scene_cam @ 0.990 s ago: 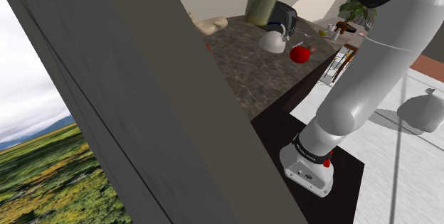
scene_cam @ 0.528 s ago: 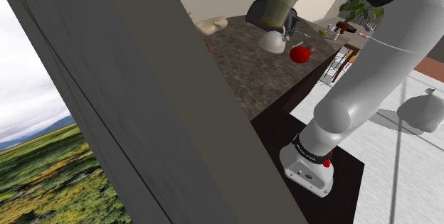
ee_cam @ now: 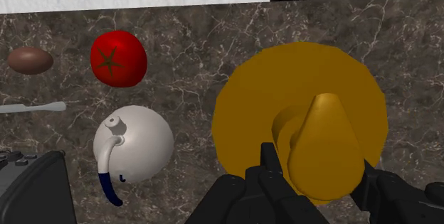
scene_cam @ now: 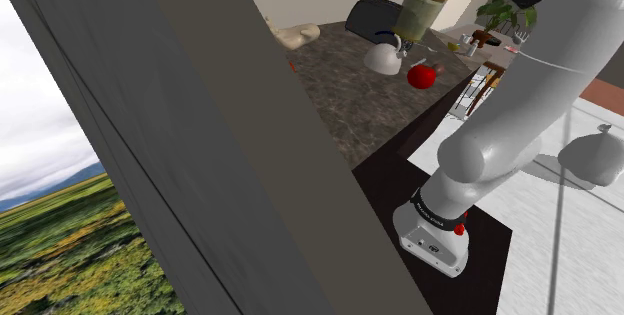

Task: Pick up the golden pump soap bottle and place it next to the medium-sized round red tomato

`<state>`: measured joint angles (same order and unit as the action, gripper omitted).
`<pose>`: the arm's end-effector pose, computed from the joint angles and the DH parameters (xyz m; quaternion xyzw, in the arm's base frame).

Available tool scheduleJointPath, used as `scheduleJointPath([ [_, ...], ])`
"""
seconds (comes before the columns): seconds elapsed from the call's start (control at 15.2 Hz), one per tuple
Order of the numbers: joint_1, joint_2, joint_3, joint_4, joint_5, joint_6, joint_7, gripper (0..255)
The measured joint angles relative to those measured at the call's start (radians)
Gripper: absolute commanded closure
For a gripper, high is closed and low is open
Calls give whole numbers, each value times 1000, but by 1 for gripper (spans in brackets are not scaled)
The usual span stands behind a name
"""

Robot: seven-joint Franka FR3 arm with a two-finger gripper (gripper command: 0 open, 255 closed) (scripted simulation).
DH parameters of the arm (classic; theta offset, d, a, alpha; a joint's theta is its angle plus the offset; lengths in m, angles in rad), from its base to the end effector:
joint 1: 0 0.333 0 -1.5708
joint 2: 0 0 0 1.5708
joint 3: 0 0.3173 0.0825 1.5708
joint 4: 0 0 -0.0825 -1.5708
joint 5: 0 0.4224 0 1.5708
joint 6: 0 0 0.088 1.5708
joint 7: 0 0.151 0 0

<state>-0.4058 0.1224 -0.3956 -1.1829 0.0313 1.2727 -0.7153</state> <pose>0.4246 -0.4050 0.6795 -0.9992 0.0376 0.0144 0.0019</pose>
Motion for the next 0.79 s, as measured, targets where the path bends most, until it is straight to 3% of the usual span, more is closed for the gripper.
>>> scheduleJointPath([
  [0.46, -123, 82, -71, 91, 43, -17, -175, 255],
  [0.79, -268, 215, -115, 276, 118, -81, -317, 255],
])
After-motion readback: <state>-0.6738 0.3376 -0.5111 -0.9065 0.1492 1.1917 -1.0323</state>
